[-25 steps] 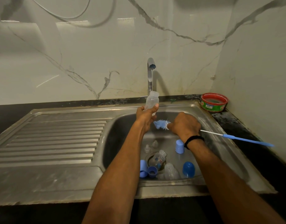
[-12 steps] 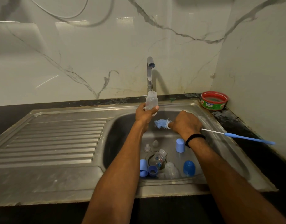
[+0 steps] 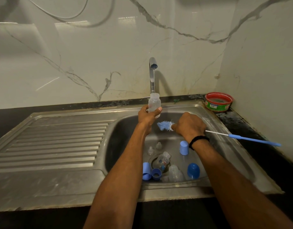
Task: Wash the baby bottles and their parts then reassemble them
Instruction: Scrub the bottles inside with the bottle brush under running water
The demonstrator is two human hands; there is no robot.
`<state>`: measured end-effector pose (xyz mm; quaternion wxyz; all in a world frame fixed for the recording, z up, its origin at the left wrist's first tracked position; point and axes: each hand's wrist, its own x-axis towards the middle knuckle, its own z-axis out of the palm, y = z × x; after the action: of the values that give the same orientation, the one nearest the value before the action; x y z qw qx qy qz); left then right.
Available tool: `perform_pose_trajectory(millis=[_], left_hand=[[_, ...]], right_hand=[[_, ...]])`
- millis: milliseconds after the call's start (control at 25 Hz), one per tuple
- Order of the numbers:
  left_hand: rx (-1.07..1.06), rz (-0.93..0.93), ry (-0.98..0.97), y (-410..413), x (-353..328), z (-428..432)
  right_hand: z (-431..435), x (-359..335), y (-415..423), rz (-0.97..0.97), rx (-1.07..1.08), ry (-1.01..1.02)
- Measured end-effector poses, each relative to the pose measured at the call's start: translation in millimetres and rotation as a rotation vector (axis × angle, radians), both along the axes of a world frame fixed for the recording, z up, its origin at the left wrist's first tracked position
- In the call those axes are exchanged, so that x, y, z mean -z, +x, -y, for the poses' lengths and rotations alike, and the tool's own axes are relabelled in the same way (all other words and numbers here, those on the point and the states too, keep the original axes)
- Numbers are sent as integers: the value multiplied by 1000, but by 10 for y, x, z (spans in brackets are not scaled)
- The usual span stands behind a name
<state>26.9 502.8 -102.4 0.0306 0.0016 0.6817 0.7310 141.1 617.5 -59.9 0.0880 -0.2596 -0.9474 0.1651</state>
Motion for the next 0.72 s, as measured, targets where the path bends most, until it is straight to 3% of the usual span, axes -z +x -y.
perform_pose_trajectory(millis=[320, 720], left_hand=[[-17, -11, -25, -1, -78, 1], [-62, -171, -225, 50, -272, -1]], right_hand=[[-3, -4, -4, 10, -7, 7], [16, -7, -2, 28, 8, 14]])
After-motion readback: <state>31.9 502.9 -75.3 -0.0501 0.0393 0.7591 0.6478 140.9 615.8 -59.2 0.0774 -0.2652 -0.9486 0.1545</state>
